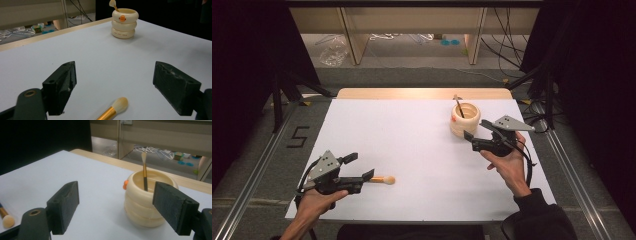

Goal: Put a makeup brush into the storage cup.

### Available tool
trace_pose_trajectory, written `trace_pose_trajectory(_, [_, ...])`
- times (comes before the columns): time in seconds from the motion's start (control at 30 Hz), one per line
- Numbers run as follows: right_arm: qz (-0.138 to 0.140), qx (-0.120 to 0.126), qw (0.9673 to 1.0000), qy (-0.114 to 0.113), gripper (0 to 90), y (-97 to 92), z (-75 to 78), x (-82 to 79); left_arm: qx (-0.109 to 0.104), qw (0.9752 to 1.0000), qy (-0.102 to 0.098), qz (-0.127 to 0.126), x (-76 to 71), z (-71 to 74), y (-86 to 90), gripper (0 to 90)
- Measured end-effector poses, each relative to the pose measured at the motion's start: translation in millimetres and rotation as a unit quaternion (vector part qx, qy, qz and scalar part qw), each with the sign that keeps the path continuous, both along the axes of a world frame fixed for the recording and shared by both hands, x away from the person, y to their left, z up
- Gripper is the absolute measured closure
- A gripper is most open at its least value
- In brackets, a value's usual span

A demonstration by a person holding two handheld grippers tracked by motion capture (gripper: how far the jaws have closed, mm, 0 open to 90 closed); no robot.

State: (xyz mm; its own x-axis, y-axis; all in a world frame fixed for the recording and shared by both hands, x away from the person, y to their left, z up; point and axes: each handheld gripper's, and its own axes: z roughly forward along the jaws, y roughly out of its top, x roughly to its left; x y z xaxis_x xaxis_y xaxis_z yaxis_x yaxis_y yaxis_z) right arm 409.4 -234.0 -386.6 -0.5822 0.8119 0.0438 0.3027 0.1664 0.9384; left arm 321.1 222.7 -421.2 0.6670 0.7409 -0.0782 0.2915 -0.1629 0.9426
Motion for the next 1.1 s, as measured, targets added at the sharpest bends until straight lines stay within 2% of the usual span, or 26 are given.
trace_pose_trajectory(0.07, [0.002,0.002,1.0,-0.003,22.8,-0.3,-2.7,-4.8,0.004,1.0,-0.004,-0.001,0.3,0.1,0.1,18.8])
trace_pose_trajectory(0.1, [0.002,0.003,1.0,0.006,22.8,0.1,-3.2,-7.6,0.002,1.0,-0.005,-0.004,0.7,-0.3,-0.1,18.8])
trace_pose_trajectory(0.2, [0.006,0.009,0.9999,0.009,22.9,0.8,-5.7,-14.2,-0.004,1.0,-0.003,-0.002,0.4,-0.9,-1.0,18.8])
trace_pose_trajectory(0.23, [0.001,0.012,0.9999,-0.003,22.9,1.6,-6.9,-15.3,-0.002,1.0,-0.002,-0.001,0.1,-0.6,-1.0,18.8])
trace_pose_trajectory(0.3, [0.006,0.018,0.9998,-0.002,22.9,3.1,-8.1,-18.7,0.0,1.0,-0.006,-0.003,0.5,-0.5,-0.4,18.7])
trace_pose_trajectory(0.33, [0.006,0.013,0.9999,0.007,22.9,3.3,-7.7,-21.3,0.005,1.0,-0.006,-0.001,0.2,0.1,0.0,18.7])
trace_pose_trajectory(0.43, [0.011,0.018,0.9998,0.0,22.7,6.2,-10.2,-26.5,0.004,1.0,-0.002,0.0,0.2,-0.3,-0.4,18.8])
trace_pose_trajectory(0.6, [0.021,0.011,0.9997,0.01,22.3,5.7,-12.9,-36.1,0.007,1.0,-0.003,-0.003,0.8,-0.5,-0.5,18.7])
trace_pose_trajectory(0.67, [0.024,0.017,0.9995,0.006,22.2,5.6,-14.7,-39.1,0.002,1.0,0.0,-0.002,1.0,-0.7,-1.1,18.8])
trace_pose_trajectory(0.73, [0.022,0.014,0.9996,0.011,22.2,4.9,-14.7,-42.9,0.009,1.0,-0.002,-0.004,1.8,-0.4,-0.7,18.8])
trace_pose_trajectory(0.8, [0.025,0.024,0.9994,0.004,22.2,5.7,-16.5,-44.9,0.008,1.0,-0.003,-0.006,2.6,-0.5,-1.4,18.8])
trace_pose_trajectory(0.83, [0.026,0.015,0.9995,0.008,22.2,4.9,-16.1,-46.7,0.004,1.0,0.001,-0.002,2.4,-0.5,-2.3,18.8])
trace_pose_trajectory(0.93, [0.026,0.018,0.9995,0.009,22.2,6.1,-18.2,-49.9,0.009,0.9999,-0.001,-0.005,3.5,-0.5,-2.0,18.8])
trace_pose_trajectory(1.1, [0.033,0.026,0.9991,0.008,22.2,7.4,-20.9,-52.7,0.003,1.0,-0.003,-0.004,3.1,-0.3,-2.1,18.8])
